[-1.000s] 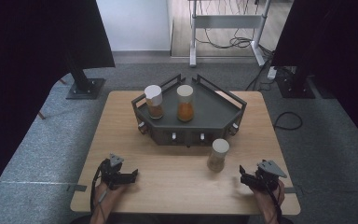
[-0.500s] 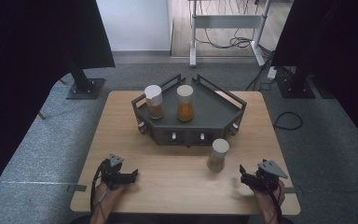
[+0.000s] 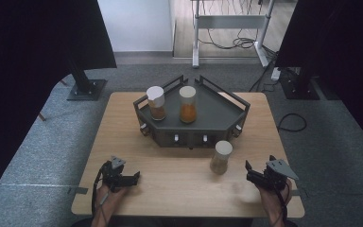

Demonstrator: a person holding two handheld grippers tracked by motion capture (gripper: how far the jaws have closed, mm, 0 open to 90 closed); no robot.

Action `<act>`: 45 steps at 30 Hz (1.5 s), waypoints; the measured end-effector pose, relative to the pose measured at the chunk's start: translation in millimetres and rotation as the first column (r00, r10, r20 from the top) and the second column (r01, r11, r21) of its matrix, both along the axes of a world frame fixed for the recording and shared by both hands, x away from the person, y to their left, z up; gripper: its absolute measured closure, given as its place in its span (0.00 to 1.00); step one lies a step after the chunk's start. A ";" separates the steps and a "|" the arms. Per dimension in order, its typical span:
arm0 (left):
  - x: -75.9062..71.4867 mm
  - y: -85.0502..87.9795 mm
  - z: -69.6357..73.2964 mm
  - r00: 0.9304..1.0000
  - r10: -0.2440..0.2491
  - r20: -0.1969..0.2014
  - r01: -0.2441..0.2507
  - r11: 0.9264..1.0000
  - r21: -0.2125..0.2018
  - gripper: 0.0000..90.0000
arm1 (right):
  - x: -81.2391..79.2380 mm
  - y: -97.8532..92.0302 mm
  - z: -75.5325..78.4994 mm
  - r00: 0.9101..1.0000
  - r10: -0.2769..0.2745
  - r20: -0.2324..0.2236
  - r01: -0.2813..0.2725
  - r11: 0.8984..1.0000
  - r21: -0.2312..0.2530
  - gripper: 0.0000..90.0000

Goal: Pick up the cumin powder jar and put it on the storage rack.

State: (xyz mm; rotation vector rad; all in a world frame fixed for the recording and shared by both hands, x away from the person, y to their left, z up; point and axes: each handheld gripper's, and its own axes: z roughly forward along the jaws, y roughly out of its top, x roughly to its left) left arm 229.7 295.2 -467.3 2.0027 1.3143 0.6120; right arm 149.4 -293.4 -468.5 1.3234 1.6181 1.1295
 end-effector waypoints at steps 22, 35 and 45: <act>0.0 0.0 0.0 1.000 0.000 0.000 0.000 1.000 0.000 0.02 | -2.0 0.2 25.6 0.995 -0.024 0.100 0.023 1.000 0.011 0.07; 0.0 0.0 0.0 1.000 0.000 0.000 0.000 1.000 0.000 0.02 | -0.1 4.2 27.6 0.993 -0.019 0.118 0.016 1.000 0.021 0.07; 0.0 0.0 0.0 1.000 0.000 0.000 0.000 1.000 0.000 0.02 | 8.4 17.8 28.8 0.992 0.029 0.125 -0.031 0.999 0.018 0.07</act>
